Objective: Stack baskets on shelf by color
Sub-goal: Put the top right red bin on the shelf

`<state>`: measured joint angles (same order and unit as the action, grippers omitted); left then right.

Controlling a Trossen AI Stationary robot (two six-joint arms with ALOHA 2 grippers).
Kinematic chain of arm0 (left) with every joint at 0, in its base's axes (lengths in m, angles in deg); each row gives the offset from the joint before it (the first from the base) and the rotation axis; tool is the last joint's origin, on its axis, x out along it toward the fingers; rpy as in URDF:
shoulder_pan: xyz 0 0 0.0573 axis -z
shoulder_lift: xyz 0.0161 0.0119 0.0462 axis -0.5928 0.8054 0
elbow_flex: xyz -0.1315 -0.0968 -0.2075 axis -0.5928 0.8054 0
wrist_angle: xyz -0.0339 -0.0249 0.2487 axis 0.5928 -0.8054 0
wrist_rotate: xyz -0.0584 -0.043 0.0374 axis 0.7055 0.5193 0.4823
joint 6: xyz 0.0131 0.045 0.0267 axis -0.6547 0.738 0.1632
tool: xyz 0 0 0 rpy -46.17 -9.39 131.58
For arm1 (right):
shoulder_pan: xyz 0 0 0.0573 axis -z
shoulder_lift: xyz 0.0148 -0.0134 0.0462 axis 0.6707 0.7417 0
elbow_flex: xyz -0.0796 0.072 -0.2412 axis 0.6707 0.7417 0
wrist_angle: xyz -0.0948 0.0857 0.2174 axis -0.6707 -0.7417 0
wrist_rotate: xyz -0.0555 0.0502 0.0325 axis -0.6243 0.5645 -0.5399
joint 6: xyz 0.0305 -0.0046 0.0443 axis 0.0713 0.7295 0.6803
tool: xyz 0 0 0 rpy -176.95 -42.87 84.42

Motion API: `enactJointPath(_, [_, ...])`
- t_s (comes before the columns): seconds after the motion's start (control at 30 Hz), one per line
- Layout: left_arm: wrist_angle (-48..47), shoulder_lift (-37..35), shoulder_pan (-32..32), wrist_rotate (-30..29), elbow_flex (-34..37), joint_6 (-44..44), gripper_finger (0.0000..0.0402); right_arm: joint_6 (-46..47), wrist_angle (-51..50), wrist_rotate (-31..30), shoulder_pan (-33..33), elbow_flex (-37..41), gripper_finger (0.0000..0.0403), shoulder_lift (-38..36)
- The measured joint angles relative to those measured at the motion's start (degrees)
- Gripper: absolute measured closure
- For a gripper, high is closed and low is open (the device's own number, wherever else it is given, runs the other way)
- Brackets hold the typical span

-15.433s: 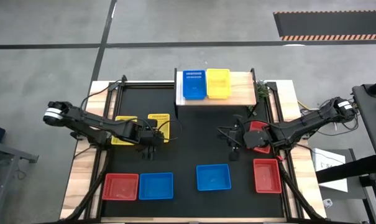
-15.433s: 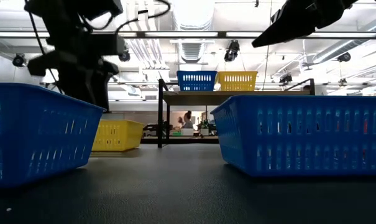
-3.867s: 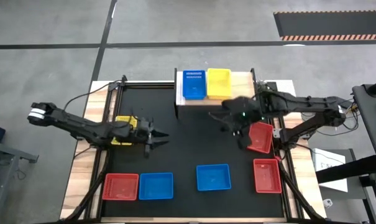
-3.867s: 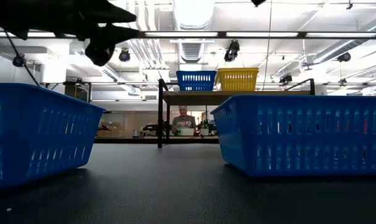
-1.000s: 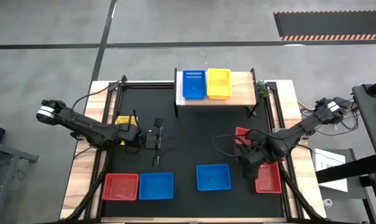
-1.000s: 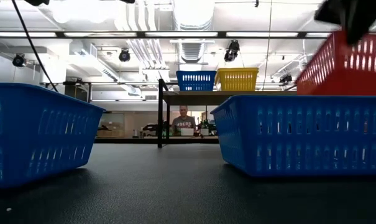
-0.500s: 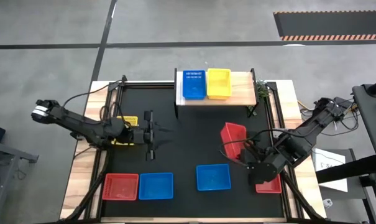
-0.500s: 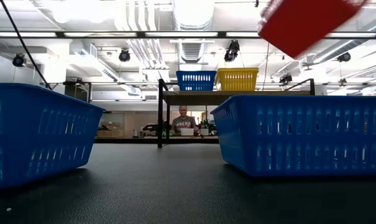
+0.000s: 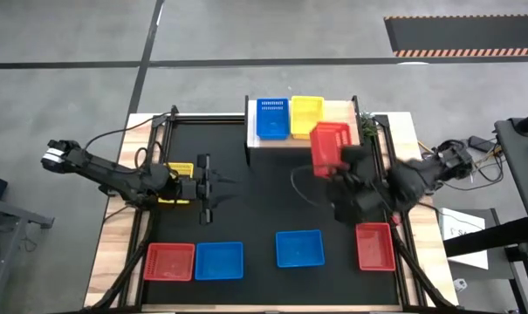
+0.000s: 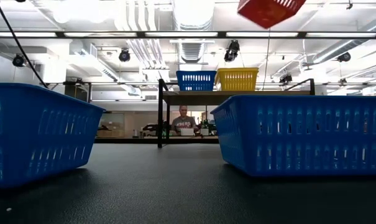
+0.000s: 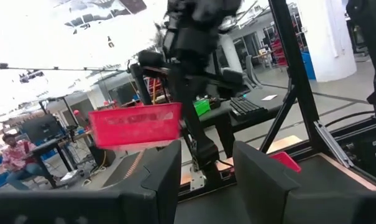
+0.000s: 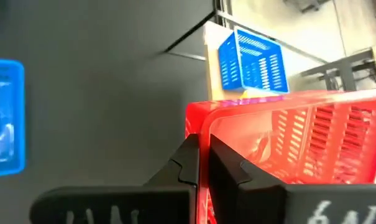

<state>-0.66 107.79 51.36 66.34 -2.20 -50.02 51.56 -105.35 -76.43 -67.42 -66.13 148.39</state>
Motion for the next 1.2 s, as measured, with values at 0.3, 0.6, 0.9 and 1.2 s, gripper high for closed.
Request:
enactJointPath(0.3, [-0.4,0.0,0.0,0.0,0.0,-0.2,0.0272,-16.4,-0.6,14.2,22.9,-3.4,0.0394,-0.9])
enactJointPath(0.6, [-0.4,0.0,0.0,0.0,-0.1,-0.2,0.0272,-29.5,-0.5,27.0,43.6,2.3,0.0394,-5.0])
enactJointPath(0.9, [0.2,0.0,0.0,0.0,-0.2,0.2,0.0272,-37.1,6.6,30.2,50.9,10.6,0.0394,-5.0])
enactJointPath(1.2, [0.2,0.0,0.0,0.0,-0.2,0.2,0.0272,-39.1,12.0,29.9,53.5,17.6,0.0394,-4.0])
